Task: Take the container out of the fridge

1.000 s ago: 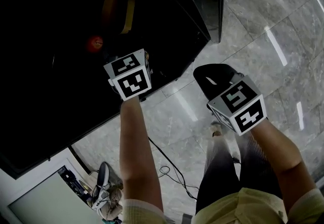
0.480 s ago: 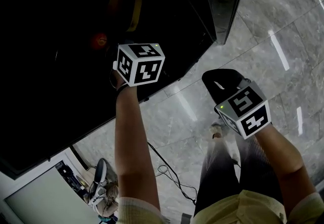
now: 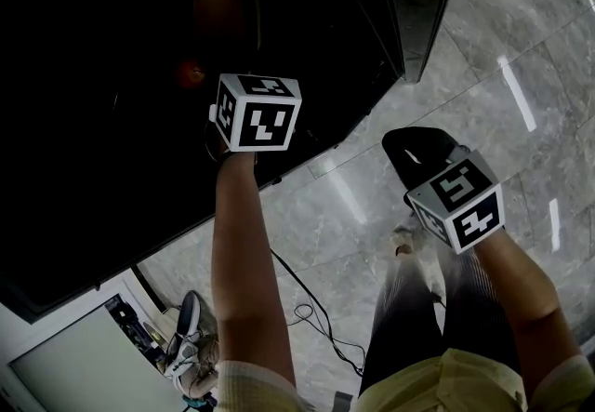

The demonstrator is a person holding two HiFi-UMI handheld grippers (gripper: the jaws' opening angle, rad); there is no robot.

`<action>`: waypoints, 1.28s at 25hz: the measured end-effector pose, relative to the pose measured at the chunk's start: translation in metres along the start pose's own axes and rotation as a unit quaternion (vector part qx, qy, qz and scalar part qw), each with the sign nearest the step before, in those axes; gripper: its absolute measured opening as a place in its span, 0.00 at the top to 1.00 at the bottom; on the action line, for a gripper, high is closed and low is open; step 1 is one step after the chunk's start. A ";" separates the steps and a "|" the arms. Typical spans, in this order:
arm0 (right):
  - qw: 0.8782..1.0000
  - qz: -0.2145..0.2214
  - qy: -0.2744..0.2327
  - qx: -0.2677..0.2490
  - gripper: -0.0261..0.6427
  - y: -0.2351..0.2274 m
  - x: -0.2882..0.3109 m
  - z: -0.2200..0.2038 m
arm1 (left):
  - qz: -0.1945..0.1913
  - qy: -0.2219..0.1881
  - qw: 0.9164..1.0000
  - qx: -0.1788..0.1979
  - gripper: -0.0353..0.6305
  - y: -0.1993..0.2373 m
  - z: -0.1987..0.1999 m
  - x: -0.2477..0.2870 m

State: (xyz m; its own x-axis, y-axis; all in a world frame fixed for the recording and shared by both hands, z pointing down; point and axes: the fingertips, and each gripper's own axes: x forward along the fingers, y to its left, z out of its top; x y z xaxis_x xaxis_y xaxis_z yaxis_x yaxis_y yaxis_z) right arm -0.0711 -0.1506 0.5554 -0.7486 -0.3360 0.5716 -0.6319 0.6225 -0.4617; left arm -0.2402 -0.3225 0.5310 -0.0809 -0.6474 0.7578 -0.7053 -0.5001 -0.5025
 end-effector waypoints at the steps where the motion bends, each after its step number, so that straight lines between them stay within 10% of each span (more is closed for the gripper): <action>1: 1.000 -0.002 -0.003 0.000 0.92 0.001 -0.001 0.002 | -0.006 -0.005 1.000 -0.011 0.90 -0.002 0.001 -0.003; 32: 0.993 -0.054 -0.098 0.025 0.92 0.060 -0.103 0.049 | -0.069 -0.106 0.992 -0.008 0.90 -0.089 0.017 -0.149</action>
State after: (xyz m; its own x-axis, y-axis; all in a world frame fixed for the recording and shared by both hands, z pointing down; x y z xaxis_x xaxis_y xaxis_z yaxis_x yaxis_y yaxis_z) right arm -0.0420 -0.1132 0.4356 -0.6977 -0.5324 0.4793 -0.7159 0.5412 -0.4411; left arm -0.1539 -0.1912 0.4559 0.1659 -0.6811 0.7131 -0.7111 -0.5837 -0.3920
